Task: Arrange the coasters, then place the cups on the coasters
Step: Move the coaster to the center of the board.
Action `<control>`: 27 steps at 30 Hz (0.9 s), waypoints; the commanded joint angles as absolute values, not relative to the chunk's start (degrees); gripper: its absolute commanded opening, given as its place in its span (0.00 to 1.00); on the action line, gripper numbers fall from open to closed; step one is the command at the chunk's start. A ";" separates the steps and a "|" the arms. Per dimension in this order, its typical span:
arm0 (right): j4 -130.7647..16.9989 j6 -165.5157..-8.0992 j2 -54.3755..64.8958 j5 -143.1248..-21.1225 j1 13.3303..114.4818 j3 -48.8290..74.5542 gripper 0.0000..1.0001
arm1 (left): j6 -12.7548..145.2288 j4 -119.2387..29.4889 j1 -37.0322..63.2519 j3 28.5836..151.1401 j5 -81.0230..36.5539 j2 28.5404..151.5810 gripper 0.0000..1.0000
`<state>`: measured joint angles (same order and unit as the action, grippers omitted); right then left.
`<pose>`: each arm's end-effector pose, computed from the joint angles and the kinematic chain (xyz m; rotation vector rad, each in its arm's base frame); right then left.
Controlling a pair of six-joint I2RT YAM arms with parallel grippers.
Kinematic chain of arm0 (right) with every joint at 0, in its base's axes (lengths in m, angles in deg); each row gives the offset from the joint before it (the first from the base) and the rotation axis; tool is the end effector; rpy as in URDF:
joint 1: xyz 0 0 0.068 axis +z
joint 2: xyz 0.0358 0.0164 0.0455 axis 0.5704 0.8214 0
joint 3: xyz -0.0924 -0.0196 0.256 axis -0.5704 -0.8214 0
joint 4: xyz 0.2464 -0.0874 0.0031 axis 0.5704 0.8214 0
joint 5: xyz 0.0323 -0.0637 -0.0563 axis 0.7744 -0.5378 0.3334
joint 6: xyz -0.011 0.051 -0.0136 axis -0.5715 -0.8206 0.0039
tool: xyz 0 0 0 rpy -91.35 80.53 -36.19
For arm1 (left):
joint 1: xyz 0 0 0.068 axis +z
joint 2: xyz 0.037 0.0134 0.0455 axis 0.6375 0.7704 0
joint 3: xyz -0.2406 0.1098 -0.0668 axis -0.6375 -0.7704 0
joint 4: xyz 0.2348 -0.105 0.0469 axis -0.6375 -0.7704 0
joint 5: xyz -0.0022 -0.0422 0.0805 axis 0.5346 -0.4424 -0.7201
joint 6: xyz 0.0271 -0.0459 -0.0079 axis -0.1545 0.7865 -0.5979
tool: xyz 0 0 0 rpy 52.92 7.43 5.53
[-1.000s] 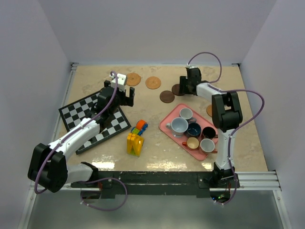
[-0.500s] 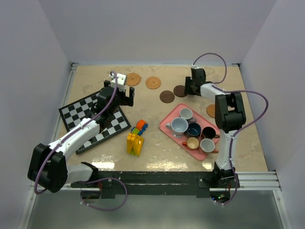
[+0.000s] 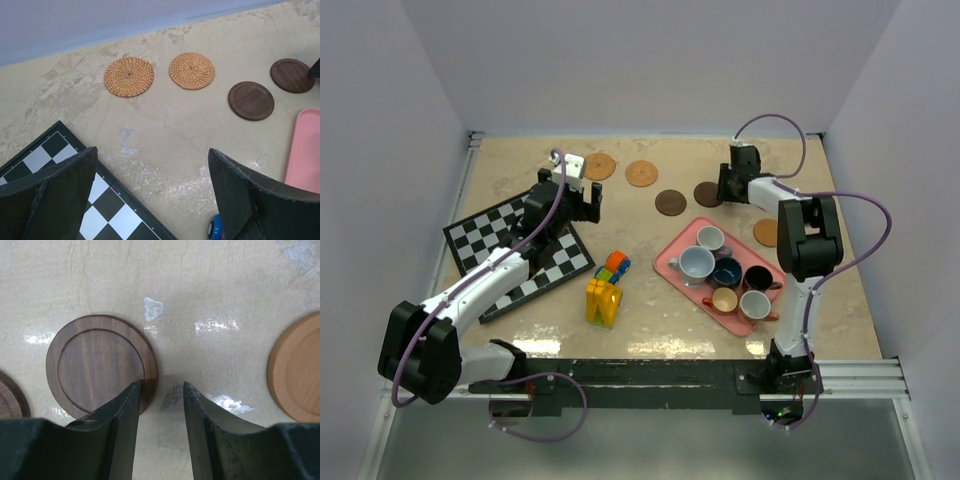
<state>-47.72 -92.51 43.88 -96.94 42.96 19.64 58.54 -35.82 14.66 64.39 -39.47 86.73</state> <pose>0.4527 0.0606 0.1621 0.1489 2.3790 0.0214 0.2667 -0.1180 0.2870 0.2231 1.8074 -0.2140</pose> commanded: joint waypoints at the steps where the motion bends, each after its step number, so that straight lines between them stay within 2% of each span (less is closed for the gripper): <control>1: -41.57 -90.54 42.57 -102.07 41.28 16.42 0.41 | 59.49 -32.83 14.30 64.28 -38.85 85.32 0.96; 11: -41.22 -90.19 41.25 -101.98 41.02 13.70 0.36 | 59.75 -32.65 14.30 64.19 -38.49 85.41 0.96; 27: -41.66 -90.01 39.40 -101.90 41.02 10.62 0.34 | 59.84 -32.74 14.21 64.19 -38.41 85.05 0.96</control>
